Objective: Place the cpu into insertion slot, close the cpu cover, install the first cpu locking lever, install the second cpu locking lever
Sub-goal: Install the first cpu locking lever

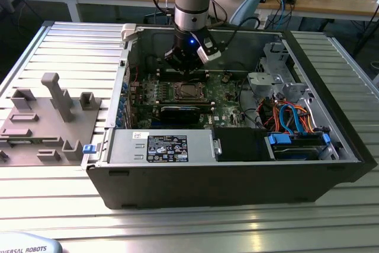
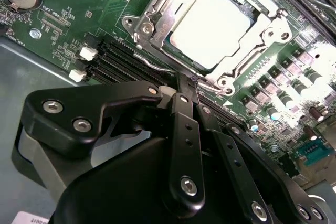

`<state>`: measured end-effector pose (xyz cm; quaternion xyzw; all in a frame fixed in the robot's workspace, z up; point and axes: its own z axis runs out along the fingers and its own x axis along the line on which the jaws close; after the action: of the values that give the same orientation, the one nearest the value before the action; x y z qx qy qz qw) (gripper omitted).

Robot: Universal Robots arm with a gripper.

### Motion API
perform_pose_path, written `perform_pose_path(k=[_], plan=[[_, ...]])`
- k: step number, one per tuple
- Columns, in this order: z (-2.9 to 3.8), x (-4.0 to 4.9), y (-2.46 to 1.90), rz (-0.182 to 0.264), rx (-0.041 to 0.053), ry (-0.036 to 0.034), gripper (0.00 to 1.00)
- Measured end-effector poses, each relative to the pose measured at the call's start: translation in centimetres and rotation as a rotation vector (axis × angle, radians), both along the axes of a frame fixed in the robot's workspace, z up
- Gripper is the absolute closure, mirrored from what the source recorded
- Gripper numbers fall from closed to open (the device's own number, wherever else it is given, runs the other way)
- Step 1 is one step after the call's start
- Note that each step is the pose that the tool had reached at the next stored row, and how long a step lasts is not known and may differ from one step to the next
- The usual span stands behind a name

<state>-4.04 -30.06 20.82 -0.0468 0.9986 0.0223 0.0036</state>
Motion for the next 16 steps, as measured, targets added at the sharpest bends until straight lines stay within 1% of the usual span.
perform_pose_path(k=[4,16], plan=[[-0.28,0.54,0.0,0.0,0.0,-0.0001,0.89],[-0.58,1.05,0.0,0.0,-0.0002,0.0001,0.89]])
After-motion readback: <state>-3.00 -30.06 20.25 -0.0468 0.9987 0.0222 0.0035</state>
